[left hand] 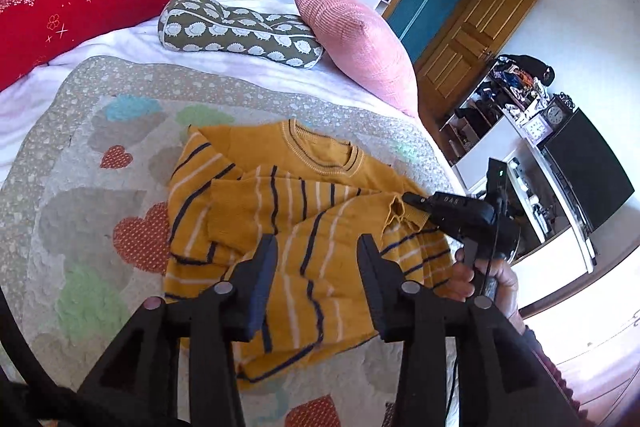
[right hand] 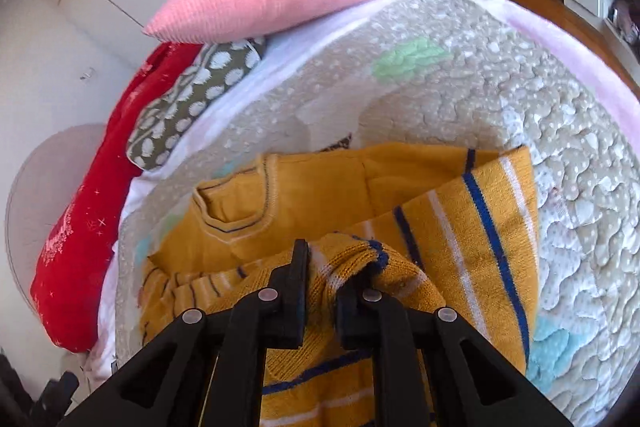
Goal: Fold small clothes
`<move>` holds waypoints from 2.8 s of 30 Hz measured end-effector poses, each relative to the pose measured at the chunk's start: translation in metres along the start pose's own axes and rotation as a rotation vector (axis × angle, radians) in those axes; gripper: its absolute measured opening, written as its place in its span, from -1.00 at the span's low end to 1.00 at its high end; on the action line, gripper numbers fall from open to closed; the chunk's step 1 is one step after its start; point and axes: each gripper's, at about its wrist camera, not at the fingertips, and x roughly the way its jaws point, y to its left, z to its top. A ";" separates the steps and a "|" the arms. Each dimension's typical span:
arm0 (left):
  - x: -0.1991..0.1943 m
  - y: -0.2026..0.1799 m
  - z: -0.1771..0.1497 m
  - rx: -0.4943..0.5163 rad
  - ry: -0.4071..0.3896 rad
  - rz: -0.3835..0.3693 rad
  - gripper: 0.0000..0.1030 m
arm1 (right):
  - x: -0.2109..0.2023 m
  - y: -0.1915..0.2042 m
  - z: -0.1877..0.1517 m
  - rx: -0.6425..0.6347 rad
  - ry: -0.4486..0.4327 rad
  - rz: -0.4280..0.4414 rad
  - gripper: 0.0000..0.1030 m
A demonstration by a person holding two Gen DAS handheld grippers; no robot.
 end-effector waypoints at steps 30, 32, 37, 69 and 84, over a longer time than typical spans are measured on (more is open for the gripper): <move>-0.074 0.080 -0.126 -0.146 -0.043 -0.055 -0.13 | -0.010 0.080 -0.173 0.032 0.197 0.230 -0.93; -0.077 0.088 -0.129 -0.155 -0.045 -0.055 -0.12 | -0.019 0.102 -0.167 -0.075 0.131 0.167 -0.93; -0.081 0.111 -0.138 -0.202 -0.049 -0.042 -0.12 | -0.015 0.188 -0.133 -0.351 0.000 0.063 -0.93; 0.120 0.073 0.023 0.002 0.140 0.207 0.02 | 0.018 0.065 -0.045 -0.602 0.096 -0.195 -0.70; 0.098 0.115 0.031 -0.165 0.115 0.148 0.01 | -0.040 -0.011 0.027 -0.246 -0.126 -0.233 -0.40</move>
